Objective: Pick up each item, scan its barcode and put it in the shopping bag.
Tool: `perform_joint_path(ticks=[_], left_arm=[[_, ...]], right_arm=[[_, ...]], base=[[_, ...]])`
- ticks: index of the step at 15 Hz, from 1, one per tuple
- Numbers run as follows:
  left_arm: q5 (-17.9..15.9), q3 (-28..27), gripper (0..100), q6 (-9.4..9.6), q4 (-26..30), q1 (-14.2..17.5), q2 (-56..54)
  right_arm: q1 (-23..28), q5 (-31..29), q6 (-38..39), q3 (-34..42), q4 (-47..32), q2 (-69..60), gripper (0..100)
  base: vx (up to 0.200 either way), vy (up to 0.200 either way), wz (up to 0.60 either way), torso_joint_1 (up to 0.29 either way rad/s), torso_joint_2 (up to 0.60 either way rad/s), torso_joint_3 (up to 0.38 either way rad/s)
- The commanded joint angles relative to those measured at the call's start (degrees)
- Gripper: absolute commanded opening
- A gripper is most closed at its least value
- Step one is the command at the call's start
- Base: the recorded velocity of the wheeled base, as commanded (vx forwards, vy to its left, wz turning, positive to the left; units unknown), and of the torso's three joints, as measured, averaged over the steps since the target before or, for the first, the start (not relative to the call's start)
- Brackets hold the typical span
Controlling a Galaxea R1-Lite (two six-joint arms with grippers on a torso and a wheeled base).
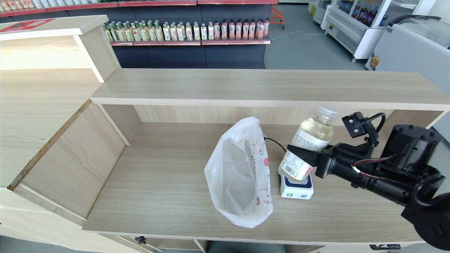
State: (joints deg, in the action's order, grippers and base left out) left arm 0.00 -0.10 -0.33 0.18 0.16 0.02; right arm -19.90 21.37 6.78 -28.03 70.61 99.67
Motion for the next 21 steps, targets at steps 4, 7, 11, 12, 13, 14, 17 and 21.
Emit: perform_joint_path(ticks=[4,7,11,12,13,14,17,21], left_arm=[[0.0,0.0,100,-0.02,0.0,0.0,0.0],[0.0,0.0,100,-0.02,0.0,0.0,0.0],[0.0,0.0,100,-0.02,0.0,0.0,0.0],[0.0,0.0,100,-0.02,0.0,0.0,0.0],[0.0,0.0,100,-0.02,0.0,0.0,0.0],[0.0,0.0,100,-0.02,0.0,0.0,0.0],[0.0,0.0,100,-0.02,0.0,0.0,0.0],[0.0,0.0,100,-0.02,0.0,0.0,0.0]], right_arm=[[-2.5,0.1,-4.1,-2.2,15.9,18.4,0],[-5.5,0.1,-4.8,-4.6,19.4,26.2,0],[-6.2,0.3,-7.1,-10.9,19.4,32.1,0],[-6.6,0.3,-7.1,-11.5,19.4,32.7,0],[-6.9,0.3,-7.5,-13.4,19.4,34.2,0],[-7.2,0.3,-8.0,-14.8,19.4,35.3,0],[-7.4,0.2,-10.2,-17.7,19.4,38.8,0],[-7.4,0.2,-11.5,-19.0,19.4,41.6,0]], base=[[0.000,0.000,0.00,0.000,0.00,0.000],[0.000,0.000,0.00,0.000,0.00,0.000],[0.000,0.000,0.00,0.000,0.00,0.000],[0.000,0.000,0.00,0.000,0.00,0.000],[0.000,0.000,0.00,0.000,0.00,0.000],[0.000,0.000,0.00,0.000,0.00,0.000],[0.000,0.000,0.00,0.000,0.00,0.000],[0.000,0.000,0.00,0.000,0.00,0.000]])
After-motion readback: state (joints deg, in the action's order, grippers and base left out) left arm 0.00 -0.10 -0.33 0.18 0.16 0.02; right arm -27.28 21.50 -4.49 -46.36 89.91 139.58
